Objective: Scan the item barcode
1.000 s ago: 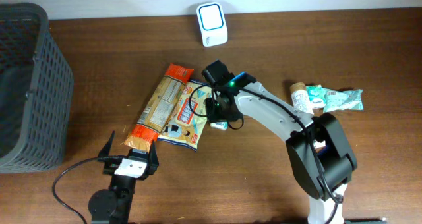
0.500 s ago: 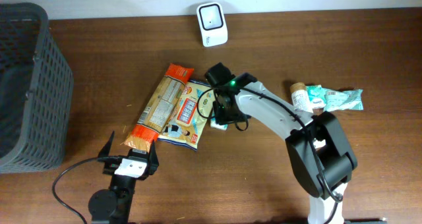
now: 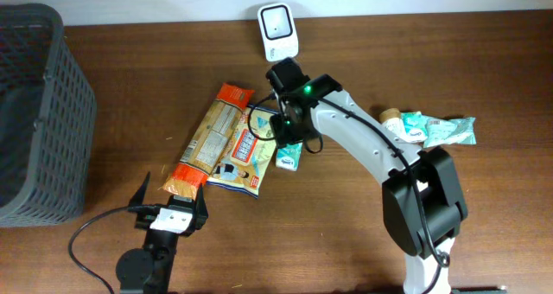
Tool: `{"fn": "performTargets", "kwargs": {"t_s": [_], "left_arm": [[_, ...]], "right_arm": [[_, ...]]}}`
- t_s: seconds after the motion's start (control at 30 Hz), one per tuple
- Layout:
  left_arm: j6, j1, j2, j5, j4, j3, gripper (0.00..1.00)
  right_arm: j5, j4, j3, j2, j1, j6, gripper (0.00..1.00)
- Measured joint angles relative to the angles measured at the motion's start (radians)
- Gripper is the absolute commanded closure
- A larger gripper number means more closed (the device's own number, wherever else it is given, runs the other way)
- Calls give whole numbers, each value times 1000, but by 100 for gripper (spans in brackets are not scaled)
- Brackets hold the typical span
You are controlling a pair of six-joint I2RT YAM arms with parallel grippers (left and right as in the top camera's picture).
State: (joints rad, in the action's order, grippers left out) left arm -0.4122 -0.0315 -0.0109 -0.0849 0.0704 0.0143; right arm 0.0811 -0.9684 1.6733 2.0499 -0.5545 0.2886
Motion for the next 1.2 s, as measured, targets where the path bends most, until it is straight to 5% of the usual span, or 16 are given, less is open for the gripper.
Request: {"fn": "performTargets", "kwargs": {"t_s": [0.27, 0.7, 0.8, 0.9, 1.1, 1.2], "left_arm": [[0, 0, 0, 0, 0, 0, 1], [0, 0, 0, 0, 0, 0, 1], [0, 0, 0, 0, 0, 0, 1], [0, 0, 0, 0, 0, 0, 1], [0, 0, 0, 0, 0, 0, 1], [0, 0, 0, 0, 0, 0, 1]], "right_arm": [[-304, 6, -2, 5, -153, 157, 47], [-378, -6, -4, 158, -215, 139, 49], [-400, -15, -4, 163, -215, 129, 65], [-422, -18, -17, 163, -215, 123, 96], [-403, -87, 5, 162, -214, 126, 96], [-213, -128, 66, 137, -141, 44, 96]]}}
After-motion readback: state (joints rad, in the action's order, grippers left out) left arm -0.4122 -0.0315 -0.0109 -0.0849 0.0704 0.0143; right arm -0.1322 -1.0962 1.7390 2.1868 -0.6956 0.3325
